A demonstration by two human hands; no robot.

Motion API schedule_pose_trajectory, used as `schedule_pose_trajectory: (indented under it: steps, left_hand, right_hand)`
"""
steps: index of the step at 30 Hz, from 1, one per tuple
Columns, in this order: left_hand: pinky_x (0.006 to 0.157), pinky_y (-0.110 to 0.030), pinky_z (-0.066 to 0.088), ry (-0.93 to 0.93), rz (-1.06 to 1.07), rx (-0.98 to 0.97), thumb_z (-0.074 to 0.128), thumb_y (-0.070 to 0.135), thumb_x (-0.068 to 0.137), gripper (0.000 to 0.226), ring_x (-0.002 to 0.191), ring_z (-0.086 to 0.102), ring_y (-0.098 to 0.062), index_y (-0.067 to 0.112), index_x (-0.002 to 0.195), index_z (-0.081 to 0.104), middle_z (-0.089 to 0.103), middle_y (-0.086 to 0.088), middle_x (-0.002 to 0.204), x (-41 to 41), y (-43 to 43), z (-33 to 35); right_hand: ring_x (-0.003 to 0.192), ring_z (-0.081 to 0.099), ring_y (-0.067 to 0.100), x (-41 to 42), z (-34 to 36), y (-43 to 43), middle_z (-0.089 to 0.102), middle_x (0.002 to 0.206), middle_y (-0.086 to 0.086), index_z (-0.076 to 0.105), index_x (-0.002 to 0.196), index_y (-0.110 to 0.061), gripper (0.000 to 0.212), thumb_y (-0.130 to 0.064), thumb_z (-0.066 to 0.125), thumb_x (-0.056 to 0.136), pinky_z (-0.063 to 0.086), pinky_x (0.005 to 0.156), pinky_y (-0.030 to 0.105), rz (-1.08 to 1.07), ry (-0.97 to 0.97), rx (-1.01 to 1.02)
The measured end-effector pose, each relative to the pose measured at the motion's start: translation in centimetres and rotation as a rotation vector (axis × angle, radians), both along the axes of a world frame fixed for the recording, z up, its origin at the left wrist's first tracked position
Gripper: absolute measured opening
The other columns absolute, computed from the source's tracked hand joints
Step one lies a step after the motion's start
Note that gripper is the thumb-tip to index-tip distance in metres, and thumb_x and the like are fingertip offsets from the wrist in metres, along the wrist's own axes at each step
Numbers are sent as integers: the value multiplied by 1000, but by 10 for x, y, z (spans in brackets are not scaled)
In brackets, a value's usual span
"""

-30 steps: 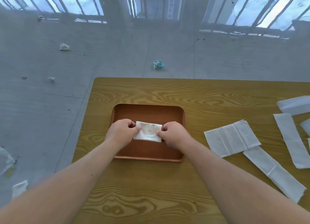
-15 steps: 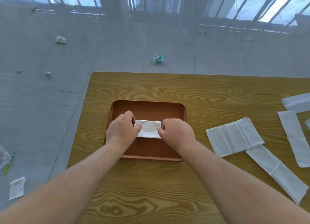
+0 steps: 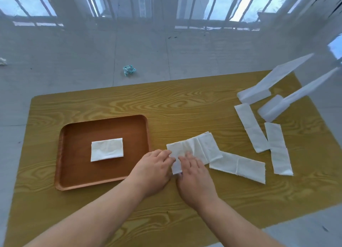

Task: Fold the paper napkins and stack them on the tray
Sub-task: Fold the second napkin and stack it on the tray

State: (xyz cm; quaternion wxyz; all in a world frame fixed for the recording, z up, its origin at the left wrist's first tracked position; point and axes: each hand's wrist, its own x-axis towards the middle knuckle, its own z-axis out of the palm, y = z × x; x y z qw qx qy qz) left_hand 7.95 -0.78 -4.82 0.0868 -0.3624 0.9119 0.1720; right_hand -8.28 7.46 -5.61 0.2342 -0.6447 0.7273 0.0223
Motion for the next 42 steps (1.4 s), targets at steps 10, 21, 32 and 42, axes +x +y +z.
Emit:
schedule_pose_trajectory:
  steps: [10,21,32,42]
  left_hand:
    - [98,-47,55,-87,1,-211,59,53,93,44,114,67,-31,18,114,76,73,-6,128,1,4,0]
    - [99,-39,47,-189,362,45,72,69,81,52,116,48,-21,31,115,62,53,4,121,-39,-20,-2]
    - [96,-41,48,-267,378,13,73,74,75,75,119,53,-22,30,132,54,58,4,127,-47,-22,4]
    - [90,-39,42,-263,366,67,75,66,80,40,114,51,-21,36,103,65,55,6,110,-49,-26,-6]
  right_hand:
    - [156,14,31,-31,0,45,23,169,9,26,161,-17,61,-28,37,101,16,126,47,66,-50,-76]
    - [157,8,31,-66,-10,71,13,169,15,23,161,-8,66,-28,42,101,8,126,47,148,41,4]
    - [157,5,33,-62,-13,68,8,171,15,14,162,-10,67,-28,37,101,2,124,45,102,18,-23]
    - [150,30,40,-85,-11,76,33,164,16,39,156,-12,65,-23,52,93,28,120,58,41,81,-14]
